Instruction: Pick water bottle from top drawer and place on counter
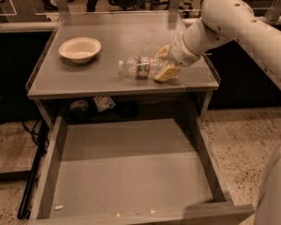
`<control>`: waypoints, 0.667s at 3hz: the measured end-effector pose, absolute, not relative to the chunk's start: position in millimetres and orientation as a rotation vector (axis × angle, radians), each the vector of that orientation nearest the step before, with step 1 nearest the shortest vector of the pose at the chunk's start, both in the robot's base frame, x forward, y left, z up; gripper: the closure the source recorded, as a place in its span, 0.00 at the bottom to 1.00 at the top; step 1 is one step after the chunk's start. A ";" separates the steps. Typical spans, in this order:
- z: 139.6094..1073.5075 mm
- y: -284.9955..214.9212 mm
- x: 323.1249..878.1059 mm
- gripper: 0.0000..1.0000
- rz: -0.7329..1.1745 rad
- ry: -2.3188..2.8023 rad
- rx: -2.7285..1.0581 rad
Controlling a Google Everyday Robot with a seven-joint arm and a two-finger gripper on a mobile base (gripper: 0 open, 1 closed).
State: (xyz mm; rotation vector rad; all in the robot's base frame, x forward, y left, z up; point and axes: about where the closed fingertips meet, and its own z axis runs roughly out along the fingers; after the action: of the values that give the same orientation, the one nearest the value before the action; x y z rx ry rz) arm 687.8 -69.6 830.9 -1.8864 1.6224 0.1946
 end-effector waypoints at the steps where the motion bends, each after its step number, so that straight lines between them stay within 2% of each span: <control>1: 830.9 -69.6 687.8 0.11 0.195 1.622 -1.886; 2: 830.8 -69.5 687.8 0.00 0.195 1.622 -1.887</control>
Offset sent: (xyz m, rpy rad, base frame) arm 0.0000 0.0000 0.0000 0.0000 0.0000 0.0000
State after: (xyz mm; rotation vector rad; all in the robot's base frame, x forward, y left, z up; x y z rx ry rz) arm 687.8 -69.5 830.8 -1.8866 1.6224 0.1949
